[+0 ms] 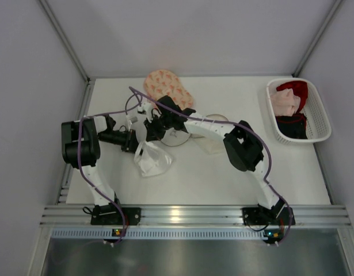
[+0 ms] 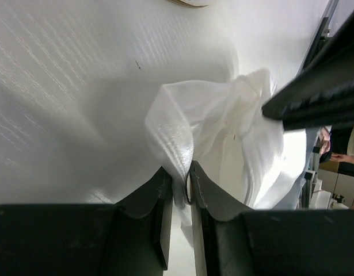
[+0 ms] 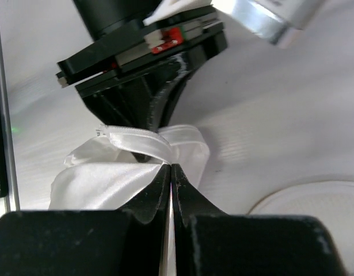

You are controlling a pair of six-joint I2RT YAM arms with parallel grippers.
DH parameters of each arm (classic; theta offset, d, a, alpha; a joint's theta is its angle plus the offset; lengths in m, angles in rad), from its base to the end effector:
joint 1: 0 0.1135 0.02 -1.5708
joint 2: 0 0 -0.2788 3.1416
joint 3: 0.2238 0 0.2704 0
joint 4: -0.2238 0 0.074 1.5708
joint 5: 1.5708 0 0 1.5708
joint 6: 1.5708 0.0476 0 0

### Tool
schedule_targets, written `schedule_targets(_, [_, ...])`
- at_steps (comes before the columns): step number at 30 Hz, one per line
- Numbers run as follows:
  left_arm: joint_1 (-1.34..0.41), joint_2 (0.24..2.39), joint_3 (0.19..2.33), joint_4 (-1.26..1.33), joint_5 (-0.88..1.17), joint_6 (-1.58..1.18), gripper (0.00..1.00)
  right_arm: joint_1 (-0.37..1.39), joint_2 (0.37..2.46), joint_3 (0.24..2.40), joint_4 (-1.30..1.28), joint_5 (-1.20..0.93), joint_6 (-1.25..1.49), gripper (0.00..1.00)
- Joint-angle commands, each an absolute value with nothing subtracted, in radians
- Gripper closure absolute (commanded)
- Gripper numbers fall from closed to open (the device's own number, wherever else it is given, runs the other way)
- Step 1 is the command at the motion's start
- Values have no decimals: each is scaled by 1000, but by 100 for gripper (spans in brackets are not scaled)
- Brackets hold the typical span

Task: Place the bra in the laundry bag and zip it closed
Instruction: Adjust the bra at the center of the board.

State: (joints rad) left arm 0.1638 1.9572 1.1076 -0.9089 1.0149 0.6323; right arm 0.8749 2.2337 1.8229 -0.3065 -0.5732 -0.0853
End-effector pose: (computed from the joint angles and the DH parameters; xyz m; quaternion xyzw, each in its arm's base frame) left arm 0.3280 0.0132 0.1160 0.1577 0.8569 -0.4777 0.1120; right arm 0.3284 0.4334 0.2080 -0.5071 0.7204 0.3902 0.2675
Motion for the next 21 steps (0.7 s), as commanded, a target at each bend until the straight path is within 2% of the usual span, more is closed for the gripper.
schedule_targets(1, [166,1957,1100,-923,1031,660,78,845,2192,1838,-204,-592,-31,100])
schedule_targets(6, [166,1956,1101,-923,1031,660,76,844,2243,1838,-167,-589,35,100])
schedule_targets(7, [166,1954,1100,-923,1031,657,69,845,2252,1841,-163,-591,49,100])
schedule_targets(9, [169,1953,1100,-922,1031,650,63,844,2264,1838,-153,-592,60,100])
schedule_targets(10, [170,1953,1101,-922,1034,649,54,845,2267,1836,-149,-591,64,100])
schedule_targets(11, [179,1956,1104,-922,1034,637,50,845,2269,1833,-147,-591,66,100])
schedule_targets(21, [262,1967,1152,-923,1017,561,28,853,2272,1813,-135,-592,64,100])
